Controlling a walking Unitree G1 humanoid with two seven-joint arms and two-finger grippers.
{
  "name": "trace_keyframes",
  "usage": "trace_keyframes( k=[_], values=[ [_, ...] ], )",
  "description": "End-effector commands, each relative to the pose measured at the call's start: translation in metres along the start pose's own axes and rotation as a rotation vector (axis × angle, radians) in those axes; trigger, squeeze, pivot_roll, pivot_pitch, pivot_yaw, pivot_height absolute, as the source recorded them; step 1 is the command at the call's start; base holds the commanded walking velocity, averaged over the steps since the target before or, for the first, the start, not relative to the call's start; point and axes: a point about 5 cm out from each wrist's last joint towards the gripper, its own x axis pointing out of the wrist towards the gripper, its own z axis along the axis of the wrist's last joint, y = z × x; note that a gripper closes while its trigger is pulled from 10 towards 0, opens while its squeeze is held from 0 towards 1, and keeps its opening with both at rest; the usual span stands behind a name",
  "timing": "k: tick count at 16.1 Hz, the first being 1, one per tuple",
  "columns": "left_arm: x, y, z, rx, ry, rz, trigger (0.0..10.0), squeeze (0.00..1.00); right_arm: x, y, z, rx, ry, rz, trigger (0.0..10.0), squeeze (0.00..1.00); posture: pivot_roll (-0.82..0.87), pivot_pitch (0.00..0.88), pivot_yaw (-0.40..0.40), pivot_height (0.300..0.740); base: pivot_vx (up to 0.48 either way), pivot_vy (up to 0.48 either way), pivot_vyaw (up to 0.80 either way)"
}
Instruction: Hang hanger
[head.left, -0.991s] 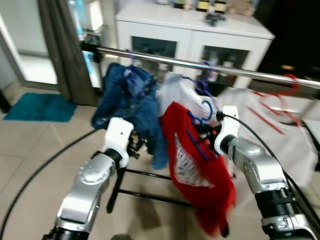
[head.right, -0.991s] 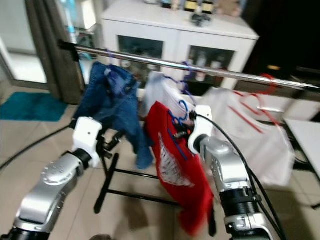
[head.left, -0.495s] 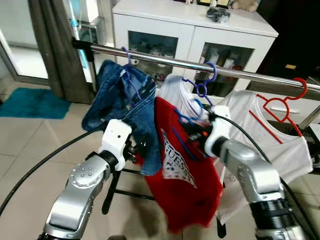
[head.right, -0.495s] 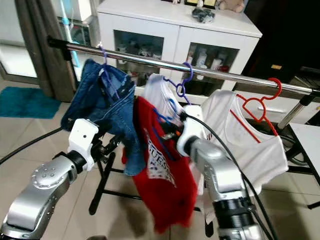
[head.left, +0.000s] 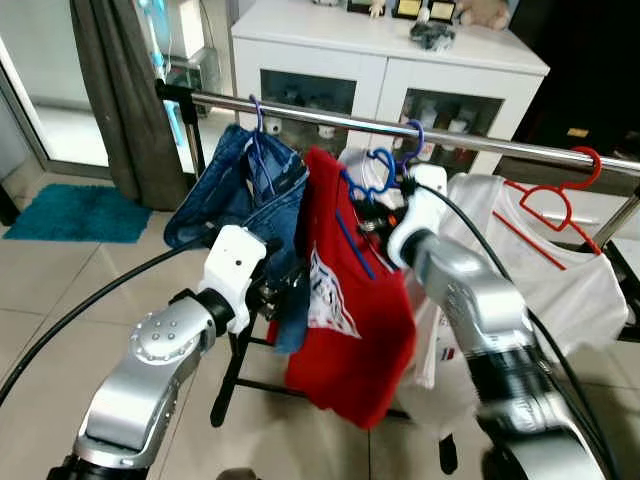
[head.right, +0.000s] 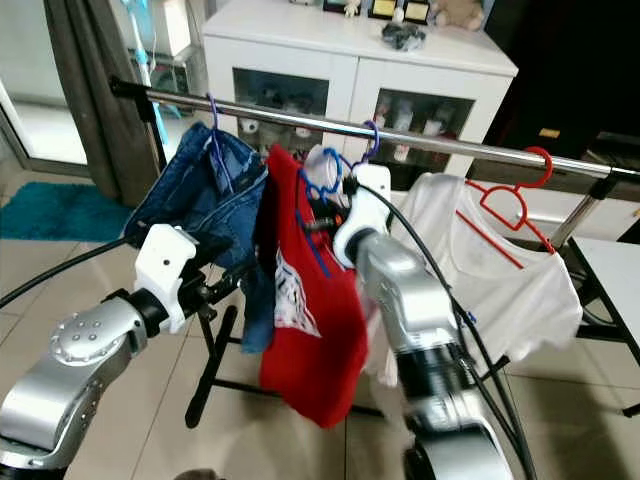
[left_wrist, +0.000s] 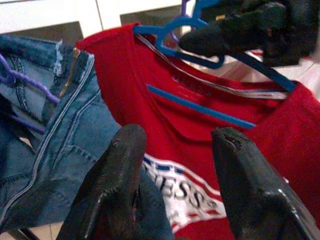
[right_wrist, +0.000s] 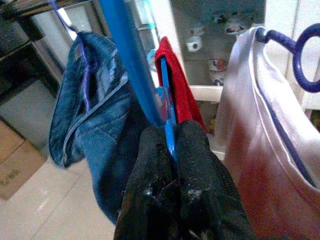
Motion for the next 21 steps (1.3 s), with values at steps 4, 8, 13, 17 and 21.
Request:
trace_keyframes(
  k=[4, 8, 13, 17, 21],
  values=[
    [-0.004, 0.0, 0.02, 0.023, -0.046, -0.068, 10.0, 0.0, 0.022, -0.006, 0.031, 0.041, -0.101, -0.07, 10.0, 0.0, 0.2, 0.0, -0.08, 0.74, 0.0, 0.0, 0.0],
    [-0.008, 0.0, 0.021, 0.03, -0.033, -0.101, 10.0, 0.0, 0.038, -0.002, 0.045, 0.02, -0.089, -0.067, 10.0, 0.0, 0.2, 0.0, -0.078, 0.74, 0.0, 0.0, 0.0],
    [-0.006, 0.0, 0.032, 0.016, -0.068, -0.132, 10.0, 0.0, 0.055, 0.005, 0.049, 0.001, -0.013, -0.08, 10.0, 0.0, 0.2, 0.0, -0.074, 0.74, 0.0, 0.0, 0.0],
    [-0.008, -0.002, 0.031, 0.018, -0.058, -0.149, 10.0, 0.0, 0.061, 0.01, 0.054, 0.004, 0.004, -0.089, 10.0, 0.0, 0.22, 0.0, -0.076, 0.74, 0.0, 0.0, 0.0],
    [-0.009, -0.003, 0.03, 0.014, -0.05, -0.153, 10.0, 0.0, 0.063, 0.012, 0.042, 0.006, 0.07, -0.085, 10.0, 0.0, 0.21, 0.0, -0.075, 0.74, 0.0, 0.0, 0.0]
  ],
)
